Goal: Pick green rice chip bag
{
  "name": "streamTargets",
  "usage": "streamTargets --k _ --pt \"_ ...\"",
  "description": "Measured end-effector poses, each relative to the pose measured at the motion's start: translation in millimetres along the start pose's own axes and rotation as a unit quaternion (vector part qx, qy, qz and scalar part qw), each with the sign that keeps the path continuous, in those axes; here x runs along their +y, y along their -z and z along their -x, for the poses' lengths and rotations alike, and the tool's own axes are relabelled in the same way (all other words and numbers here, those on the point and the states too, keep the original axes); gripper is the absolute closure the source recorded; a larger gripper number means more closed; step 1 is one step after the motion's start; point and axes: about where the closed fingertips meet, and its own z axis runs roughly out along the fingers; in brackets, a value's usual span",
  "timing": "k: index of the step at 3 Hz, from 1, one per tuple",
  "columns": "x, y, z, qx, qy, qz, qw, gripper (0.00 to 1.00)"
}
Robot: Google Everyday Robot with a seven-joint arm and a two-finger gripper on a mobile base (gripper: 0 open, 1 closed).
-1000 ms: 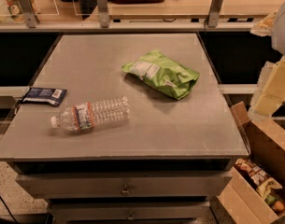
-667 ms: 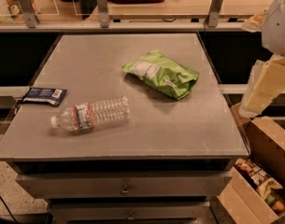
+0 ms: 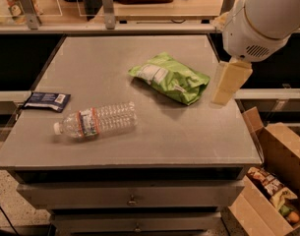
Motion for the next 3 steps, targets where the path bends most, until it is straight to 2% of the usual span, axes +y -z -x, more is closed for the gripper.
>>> streamTargets --k 1,2,3 --pt "0 0 0 0.000 0.000 0.000 1.0000 0.00" --pt "3 -7 -1 0.017 0.008 0.009 0.9998 0.00" --pt "-5 -19 -5 0.028 0.008 0.004 0.9996 0.00"
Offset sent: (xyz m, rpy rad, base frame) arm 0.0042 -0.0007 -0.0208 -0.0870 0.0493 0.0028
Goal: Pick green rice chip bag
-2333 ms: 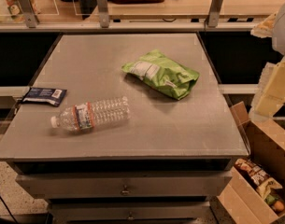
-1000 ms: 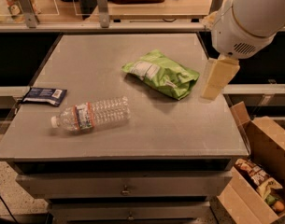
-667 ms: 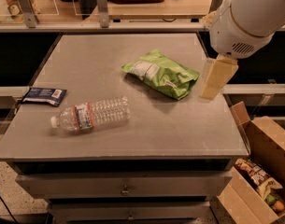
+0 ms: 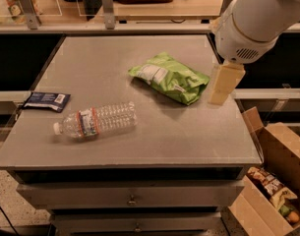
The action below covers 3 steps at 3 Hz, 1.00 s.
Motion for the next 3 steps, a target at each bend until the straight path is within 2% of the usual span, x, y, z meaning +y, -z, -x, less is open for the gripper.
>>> streamTargets --k 1,3 --pt "-11 -15 -3 0.008 0.002 -0.012 0.9999 0.00" --pt "-32 -49 -13 -0.006 0.004 -0.015 0.9999 0.00"
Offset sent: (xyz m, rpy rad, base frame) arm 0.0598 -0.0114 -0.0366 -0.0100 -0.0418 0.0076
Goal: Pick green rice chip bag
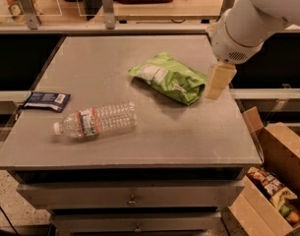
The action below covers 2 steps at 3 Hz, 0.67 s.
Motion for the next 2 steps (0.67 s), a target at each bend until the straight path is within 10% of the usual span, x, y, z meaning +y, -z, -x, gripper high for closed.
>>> streamTargets --k 2 --pt "-13 -28 -10 -0.019 -0.010 0.001 0.9998 0.00"
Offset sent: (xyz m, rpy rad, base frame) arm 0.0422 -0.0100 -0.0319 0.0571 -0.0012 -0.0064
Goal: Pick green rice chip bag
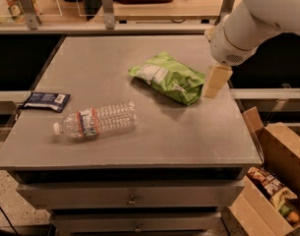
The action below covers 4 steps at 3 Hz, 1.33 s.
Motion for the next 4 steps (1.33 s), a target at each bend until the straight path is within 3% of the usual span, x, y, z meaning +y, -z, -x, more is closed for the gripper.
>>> streamTargets --k 2,4 --pt "-5 -34 0 -0.009 -0.002 0.008 0.9999 0.00" --pt "8 -62 9 -0.017 0.006 0.028 0.9995 0.00"
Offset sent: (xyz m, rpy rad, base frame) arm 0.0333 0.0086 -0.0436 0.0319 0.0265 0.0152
